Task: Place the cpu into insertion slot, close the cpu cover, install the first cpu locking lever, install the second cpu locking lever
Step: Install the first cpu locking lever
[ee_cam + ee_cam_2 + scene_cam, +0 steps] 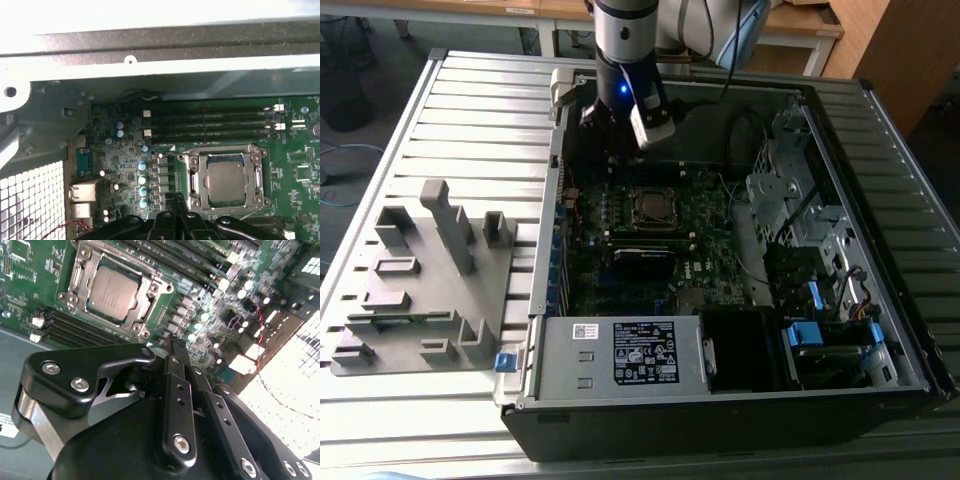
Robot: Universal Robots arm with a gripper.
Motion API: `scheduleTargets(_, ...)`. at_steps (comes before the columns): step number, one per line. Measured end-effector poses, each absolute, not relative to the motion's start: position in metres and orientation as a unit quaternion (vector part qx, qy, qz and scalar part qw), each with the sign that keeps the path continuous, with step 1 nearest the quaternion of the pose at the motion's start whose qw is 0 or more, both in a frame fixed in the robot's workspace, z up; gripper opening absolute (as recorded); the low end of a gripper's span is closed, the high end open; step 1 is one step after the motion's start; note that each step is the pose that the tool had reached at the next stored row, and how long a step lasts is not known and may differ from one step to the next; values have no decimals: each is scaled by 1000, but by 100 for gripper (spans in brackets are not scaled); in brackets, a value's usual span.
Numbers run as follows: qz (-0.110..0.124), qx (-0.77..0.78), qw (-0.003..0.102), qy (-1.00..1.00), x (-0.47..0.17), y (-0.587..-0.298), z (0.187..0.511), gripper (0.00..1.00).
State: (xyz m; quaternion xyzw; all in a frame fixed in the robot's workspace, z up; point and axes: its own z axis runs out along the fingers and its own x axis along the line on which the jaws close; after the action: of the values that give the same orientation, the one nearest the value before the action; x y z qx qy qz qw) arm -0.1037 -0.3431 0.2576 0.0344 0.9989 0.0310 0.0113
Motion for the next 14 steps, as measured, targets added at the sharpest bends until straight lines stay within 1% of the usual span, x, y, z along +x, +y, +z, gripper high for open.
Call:
scheduleTargets(2,39,34,11,999,-104,-343,258,11)
scheduleTargets(14,41,34,11,998,-115,-343,257,11)
